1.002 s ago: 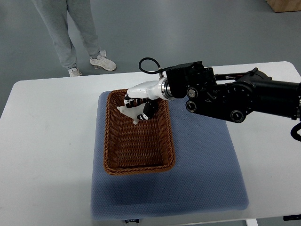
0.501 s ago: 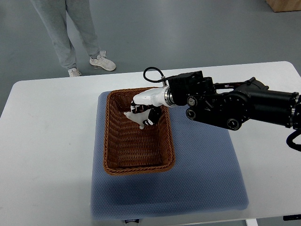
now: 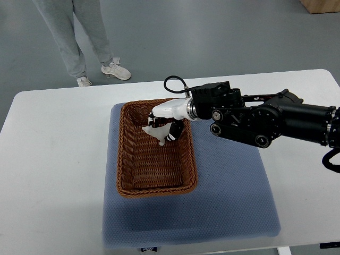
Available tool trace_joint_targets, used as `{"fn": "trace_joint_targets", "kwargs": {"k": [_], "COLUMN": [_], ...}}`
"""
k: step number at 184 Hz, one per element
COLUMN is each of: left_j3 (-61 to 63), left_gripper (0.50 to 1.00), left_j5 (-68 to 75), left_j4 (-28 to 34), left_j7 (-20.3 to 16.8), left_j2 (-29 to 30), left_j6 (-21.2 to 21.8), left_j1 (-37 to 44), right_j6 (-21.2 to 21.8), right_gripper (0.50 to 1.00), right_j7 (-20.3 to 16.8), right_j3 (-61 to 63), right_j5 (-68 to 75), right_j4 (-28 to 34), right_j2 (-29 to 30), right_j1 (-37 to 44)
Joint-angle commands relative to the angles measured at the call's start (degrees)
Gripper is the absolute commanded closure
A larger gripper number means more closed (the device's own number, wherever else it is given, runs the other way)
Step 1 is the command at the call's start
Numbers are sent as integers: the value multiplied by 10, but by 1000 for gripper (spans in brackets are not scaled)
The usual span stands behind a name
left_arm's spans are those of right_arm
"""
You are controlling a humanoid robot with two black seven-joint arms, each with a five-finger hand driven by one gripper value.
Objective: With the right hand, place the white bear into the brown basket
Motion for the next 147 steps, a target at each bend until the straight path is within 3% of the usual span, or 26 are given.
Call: {"fn": "trace_joint_targets", "kwargs": {"k": [1, 24, 30, 45, 85, 115, 133, 147], "left_j3": [0, 0, 0, 0, 0, 0, 0, 0], "left_gripper": [500, 500, 500, 500, 500, 500, 500, 500], "left_j5": [0, 0, 0, 0, 0, 0, 0, 0], "left_j4": [0, 0, 0, 0, 2, 0, 0, 0], "left_j7": [0, 0, 0, 0, 0, 0, 0, 0], "left_j2": [0, 0, 0, 0, 0, 0, 0, 0], "left_j6": [0, 0, 0, 0, 0, 0, 0, 0], "left_j1": [1, 0, 1, 1, 1, 0, 1, 0], "right_j6": [1, 1, 1, 1, 0, 1, -11, -43], "right_gripper": [669, 632, 597, 585, 583, 583, 583, 583], "right_j7": [0, 1, 1, 1, 19, 25, 24, 25], "right_j3": [0, 2, 3, 9, 14, 91, 148, 222], "right_j5": [3, 8, 8, 8, 11, 36, 75, 102], "right_j4": [1, 4, 6, 15, 18, 12, 6, 0], "right_j2": [0, 3, -1, -10, -51, -79, -105, -122], "right_j1": [2, 6, 8, 14, 56, 53, 20, -26]}}
